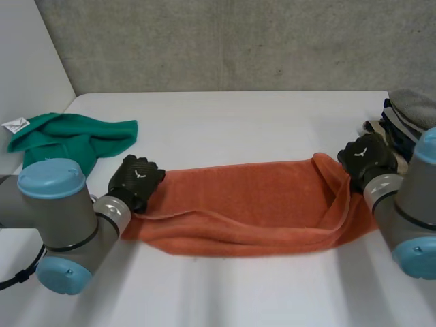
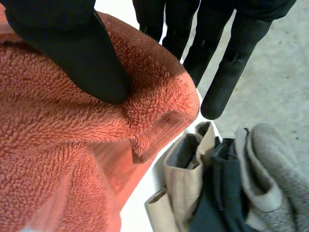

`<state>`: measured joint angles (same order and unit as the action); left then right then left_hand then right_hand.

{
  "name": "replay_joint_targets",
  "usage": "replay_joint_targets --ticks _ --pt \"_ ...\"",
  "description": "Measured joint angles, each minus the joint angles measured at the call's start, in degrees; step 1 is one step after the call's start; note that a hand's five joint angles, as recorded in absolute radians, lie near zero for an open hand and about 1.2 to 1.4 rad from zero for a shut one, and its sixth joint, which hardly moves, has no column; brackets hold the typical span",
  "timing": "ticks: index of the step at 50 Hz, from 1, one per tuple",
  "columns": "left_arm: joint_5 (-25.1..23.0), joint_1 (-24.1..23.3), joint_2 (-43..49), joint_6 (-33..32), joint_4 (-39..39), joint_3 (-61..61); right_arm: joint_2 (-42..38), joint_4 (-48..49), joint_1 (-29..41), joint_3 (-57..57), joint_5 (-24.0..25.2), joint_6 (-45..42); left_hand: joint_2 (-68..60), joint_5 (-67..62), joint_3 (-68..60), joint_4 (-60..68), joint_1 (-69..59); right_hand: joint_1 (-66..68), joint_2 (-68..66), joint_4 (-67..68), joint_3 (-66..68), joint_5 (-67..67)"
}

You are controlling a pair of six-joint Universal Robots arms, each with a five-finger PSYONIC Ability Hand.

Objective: Fold the laundry.

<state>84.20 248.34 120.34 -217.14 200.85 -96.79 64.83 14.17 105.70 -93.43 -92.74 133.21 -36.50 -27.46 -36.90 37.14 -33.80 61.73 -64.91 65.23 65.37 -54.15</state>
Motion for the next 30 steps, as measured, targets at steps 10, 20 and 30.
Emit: replay_joint_targets --ticks 10,20,30 --pt "0.36 -1.22 -11.28 -0.09 -6.84 -7.39 -0.92 -0.08 0.4 -1.32 -1.18 0.17 7.14 8.18 7.1 -8.29 4.5 0.0 0.0 0.0 0.0 -0.11" --pt "-0.11 -1.67 -13.08 -0.13 -13.13 -8.37 -0.65 -0.12 0.24 -2.22 -0.99 0.22 7.14 8.18 7.1 -8.25 4.5 0.0 0.0 0.0 0.0 -0.23" --pt "0.26 -3.27 -17.31 3.23 -12.81 -7.04 -0.63 -0.11 0.28 -2.47 -1.09 0.13 7.14 8.18 7.1 -8.26 4.5 0.0 0.0 0.0 0.0 -0.23"
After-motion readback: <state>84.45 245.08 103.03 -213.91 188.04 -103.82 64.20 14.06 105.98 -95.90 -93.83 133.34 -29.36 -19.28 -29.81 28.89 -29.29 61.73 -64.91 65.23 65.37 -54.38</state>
